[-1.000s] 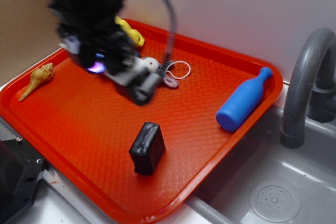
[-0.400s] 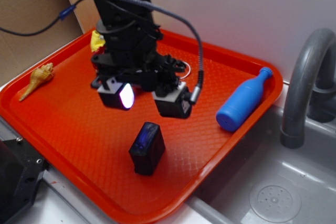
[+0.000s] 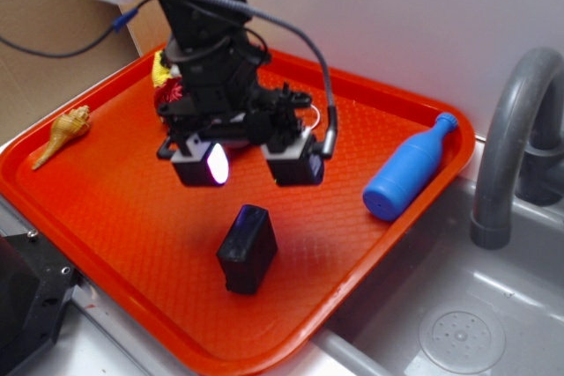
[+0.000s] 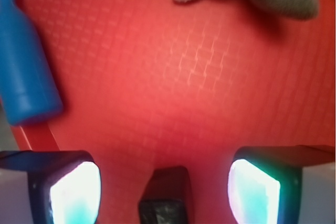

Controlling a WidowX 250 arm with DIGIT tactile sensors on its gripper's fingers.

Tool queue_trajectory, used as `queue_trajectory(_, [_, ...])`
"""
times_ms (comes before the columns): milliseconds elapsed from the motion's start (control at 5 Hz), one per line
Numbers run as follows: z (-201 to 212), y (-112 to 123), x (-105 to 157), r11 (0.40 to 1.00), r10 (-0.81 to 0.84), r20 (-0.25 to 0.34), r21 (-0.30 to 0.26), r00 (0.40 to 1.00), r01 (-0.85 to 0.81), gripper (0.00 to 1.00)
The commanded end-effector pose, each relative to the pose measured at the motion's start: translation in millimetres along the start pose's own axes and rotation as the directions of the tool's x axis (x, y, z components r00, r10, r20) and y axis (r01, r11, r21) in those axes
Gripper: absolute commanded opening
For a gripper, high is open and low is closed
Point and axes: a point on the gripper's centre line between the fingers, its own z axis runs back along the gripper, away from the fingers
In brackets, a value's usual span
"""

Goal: Grab the black box.

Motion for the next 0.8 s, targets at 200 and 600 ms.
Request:
queue_trajectory(200, [-25.2,-6.2,-41.2,0.993,-0.114,-0.006,0.034,0.993,0.114,1.00])
queue_trajectory(600, [-52.7,8.5,-50.9,0.989,-0.124,-0.029,0.075,0.992,0.126,0.00])
